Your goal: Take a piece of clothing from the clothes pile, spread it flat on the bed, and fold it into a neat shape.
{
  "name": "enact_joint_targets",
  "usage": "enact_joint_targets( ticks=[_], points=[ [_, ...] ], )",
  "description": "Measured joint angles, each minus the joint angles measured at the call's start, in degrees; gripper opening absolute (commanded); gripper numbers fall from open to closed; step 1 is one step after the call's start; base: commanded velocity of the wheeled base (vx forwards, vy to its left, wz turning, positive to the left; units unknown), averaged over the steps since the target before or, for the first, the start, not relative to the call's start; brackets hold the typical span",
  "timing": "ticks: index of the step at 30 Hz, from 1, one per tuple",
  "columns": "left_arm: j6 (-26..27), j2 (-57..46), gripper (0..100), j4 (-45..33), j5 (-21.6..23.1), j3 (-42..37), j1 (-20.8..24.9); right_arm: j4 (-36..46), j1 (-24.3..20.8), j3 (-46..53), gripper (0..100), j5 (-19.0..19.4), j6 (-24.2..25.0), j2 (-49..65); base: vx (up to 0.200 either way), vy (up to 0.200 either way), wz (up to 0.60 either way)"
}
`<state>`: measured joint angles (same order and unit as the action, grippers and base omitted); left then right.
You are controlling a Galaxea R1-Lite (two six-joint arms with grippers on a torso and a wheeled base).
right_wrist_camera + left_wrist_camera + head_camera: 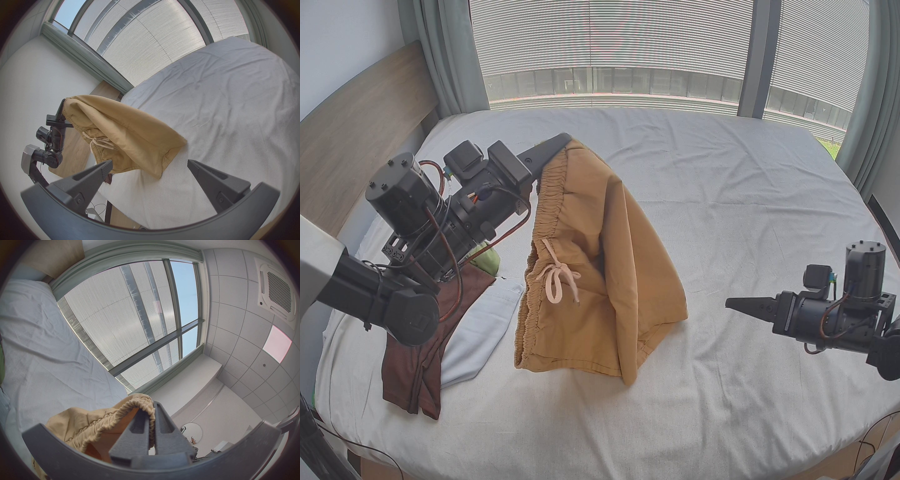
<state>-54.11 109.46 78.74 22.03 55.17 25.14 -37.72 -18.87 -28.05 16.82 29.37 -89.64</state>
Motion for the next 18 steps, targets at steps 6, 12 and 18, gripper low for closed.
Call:
enact_joint_targets(
  ticks=[6,12,18],
  points=[
    [2.08,0.24,0,0.41,0.17,-1.77,-0.20,-6.75,-1.16,-1.11,100,0.66,3.78,-8.52,0.000,0.000,0.00],
    [2.66,0.55,0,0.77,0.27,-2.62,-0.28,-9.79,-2.60,-4.19,100,0.83,5.80,-16.13,0.000,0.000,0.00],
    [2.69,0.71,0,1.07,0.28,-3.55,-0.28,-11.35,-3.64,-8.33,100,0.90,9.98,-22.19,0.000,0.000,0.00]
  ],
)
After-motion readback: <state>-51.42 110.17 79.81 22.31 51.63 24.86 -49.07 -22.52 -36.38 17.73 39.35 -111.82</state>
